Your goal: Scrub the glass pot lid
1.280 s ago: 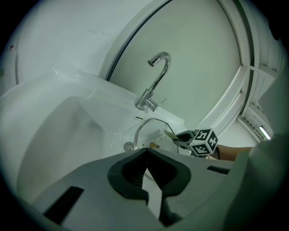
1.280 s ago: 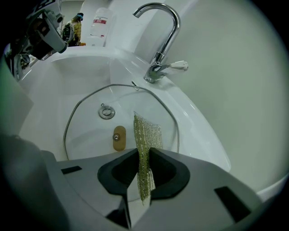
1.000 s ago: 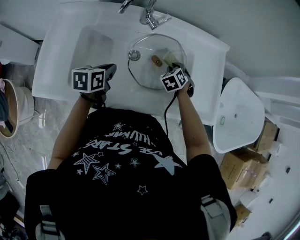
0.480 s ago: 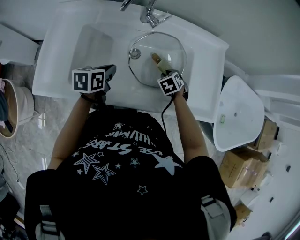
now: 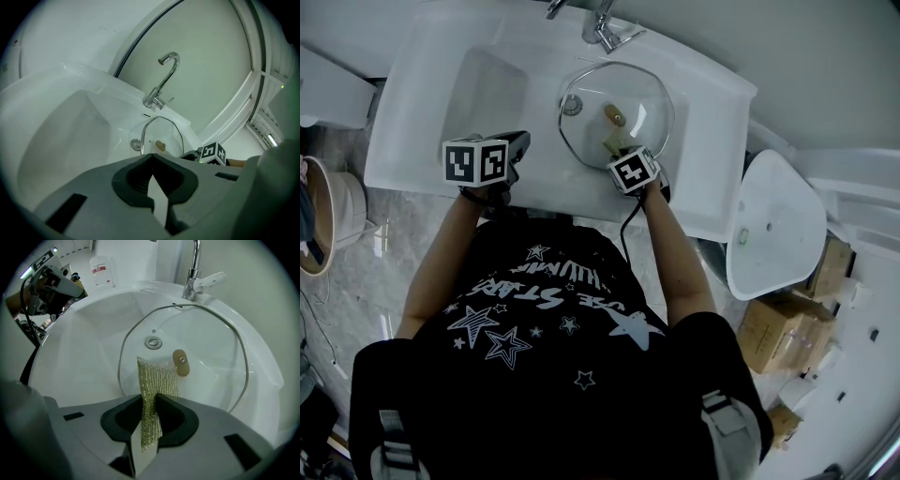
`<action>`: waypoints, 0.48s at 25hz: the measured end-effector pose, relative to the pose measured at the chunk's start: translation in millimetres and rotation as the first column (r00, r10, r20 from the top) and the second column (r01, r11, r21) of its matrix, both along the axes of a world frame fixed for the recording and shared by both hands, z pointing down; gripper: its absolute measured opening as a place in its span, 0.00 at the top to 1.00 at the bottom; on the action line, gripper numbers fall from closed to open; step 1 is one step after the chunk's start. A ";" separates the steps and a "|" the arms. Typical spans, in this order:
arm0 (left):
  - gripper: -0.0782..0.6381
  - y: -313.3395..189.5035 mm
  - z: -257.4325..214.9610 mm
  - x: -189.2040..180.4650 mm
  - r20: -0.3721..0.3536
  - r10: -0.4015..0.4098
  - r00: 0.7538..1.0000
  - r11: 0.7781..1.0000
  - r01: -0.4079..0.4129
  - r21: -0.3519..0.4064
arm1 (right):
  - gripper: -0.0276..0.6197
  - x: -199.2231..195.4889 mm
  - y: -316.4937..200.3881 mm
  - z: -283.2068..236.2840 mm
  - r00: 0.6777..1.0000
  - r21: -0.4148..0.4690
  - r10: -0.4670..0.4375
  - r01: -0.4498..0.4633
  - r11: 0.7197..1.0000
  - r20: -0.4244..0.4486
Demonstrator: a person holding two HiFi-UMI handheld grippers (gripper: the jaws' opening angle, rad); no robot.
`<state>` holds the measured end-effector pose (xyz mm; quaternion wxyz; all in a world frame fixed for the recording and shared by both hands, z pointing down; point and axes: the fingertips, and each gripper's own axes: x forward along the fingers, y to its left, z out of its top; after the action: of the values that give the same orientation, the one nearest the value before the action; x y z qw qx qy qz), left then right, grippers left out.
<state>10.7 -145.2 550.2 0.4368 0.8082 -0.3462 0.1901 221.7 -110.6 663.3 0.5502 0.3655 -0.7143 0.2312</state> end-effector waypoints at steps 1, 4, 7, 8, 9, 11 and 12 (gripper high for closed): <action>0.88 0.2 0.6 -0.3 -0.002 0.000 1.000 1.000 0.000 -0.002 | 0.83 -2.5 1.3 1.2 1.000 -0.007 -0.006 0.006 1.000 0.006; 0.88 1.9 0.6 -3.3 -0.006 0.002 1.000 1.000 -0.002 -0.006 | 0.82 -10.4 8.2 3.1 1.000 -0.039 -0.014 0.015 0.999 0.022; 0.88 2.8 0.7 -6.4 -0.007 0.005 1.000 1.000 -0.005 -0.008 | 0.82 -18.8 21.4 7.6 0.999 -0.106 0.001 0.005 0.994 0.054; 0.88 3.0 1.0 -7.1 -0.008 0.007 1.000 1.000 -0.007 -0.009 | 0.82 -22.6 23.1 7.8 0.997 -0.117 0.001 0.007 0.993 0.072; 0.88 3.0 1.3 -7.6 -0.009 0.009 1.000 1.000 -0.009 -0.010 | 0.82 -25.1 24.0 7.5 0.997 -0.123 0.001 0.010 0.992 0.083; 0.88 2.4 1.4 -8.4 -0.011 0.013 1.000 1.000 -0.014 -0.012 | 0.82 -26.9 23.8 6.7 0.996 -0.126 -0.008 0.019 0.992 0.088; 0.88 1.8 1.2 -8.9 -0.012 0.016 1.000 1.000 -0.016 -0.012 | 0.82 -27.5 23.4 6.3 0.996 -0.125 -0.013 0.024 0.992 0.088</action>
<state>1.8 -143.3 551.5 0.4420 0.8096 -0.3359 0.1908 194.2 -87.2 669.6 0.5428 0.3130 -0.7249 0.2863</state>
